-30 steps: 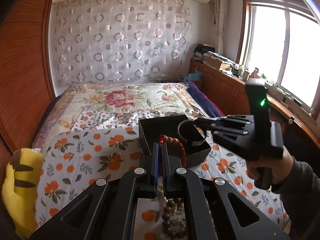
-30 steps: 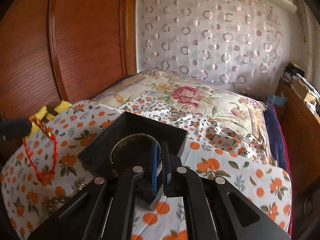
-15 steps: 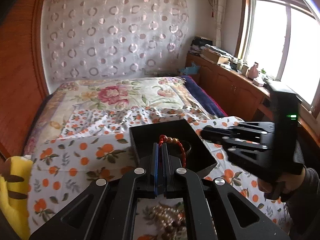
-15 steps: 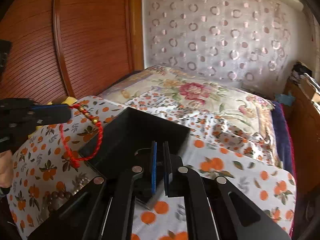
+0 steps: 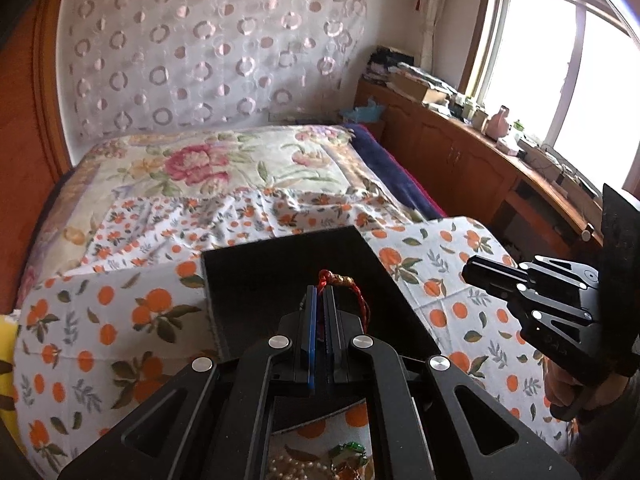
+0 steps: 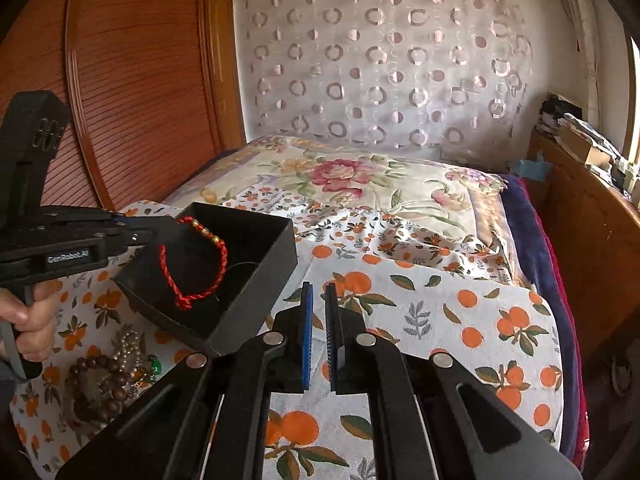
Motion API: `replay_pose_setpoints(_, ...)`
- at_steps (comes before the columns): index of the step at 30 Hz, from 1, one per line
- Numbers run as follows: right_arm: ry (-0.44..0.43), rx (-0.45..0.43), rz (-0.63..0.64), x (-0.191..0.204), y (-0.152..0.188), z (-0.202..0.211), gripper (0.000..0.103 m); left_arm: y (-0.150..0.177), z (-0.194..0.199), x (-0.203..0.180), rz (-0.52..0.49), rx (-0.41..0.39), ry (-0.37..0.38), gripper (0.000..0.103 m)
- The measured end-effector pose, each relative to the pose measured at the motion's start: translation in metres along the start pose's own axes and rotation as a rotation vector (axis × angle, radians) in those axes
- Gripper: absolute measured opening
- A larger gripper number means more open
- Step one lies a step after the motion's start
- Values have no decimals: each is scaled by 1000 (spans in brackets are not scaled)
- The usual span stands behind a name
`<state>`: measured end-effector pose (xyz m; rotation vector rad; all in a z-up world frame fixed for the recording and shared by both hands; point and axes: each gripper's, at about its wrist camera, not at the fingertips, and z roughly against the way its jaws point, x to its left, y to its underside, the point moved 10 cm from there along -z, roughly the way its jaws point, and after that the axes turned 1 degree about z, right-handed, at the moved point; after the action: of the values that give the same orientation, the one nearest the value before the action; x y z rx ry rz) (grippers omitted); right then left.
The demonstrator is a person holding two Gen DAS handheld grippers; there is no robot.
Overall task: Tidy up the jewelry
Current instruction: 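Carry both held pieces into the black box and open both tools, then grasp the brown wooden bead bracelet with the left tool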
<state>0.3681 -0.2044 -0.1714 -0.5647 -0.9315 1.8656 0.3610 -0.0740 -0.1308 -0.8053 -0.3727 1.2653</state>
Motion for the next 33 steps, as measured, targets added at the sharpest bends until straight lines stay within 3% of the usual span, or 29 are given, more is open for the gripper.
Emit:
replay_pose_setpoints(9,6,5,10,1,2,-2,7,10,-12,-4,1,54,35,3)
replay_pose_setpoints(11,12,7,16,3,1,-1,7,12,-13,-3,-10,63,17,18)
replay_pose_setpoints(12,14,9,17,4,2,-1,7,13,-11,-3,-15,58,15,36)
replay_pose_setpoints(13,15,9,19,5,2,1,7,13,-8,-3,-22,50,8,45)
replay_pose_setpoints(17,20,11,24,12,8,8,7,15,9,-2,-40,18,-19,46)
replay_pose_setpoints(21,12,17,29,22,16,17,7,21,31,0,-49,-12,-42,55)
replay_pose_setpoints(29,-19,22,23,54,39,42,8,57,67,11,-32,-30,-99,65)
replay_pose_setpoints(33,-33,33,15,72,58,55,20,83,81,14,-17,-23,-100,66)
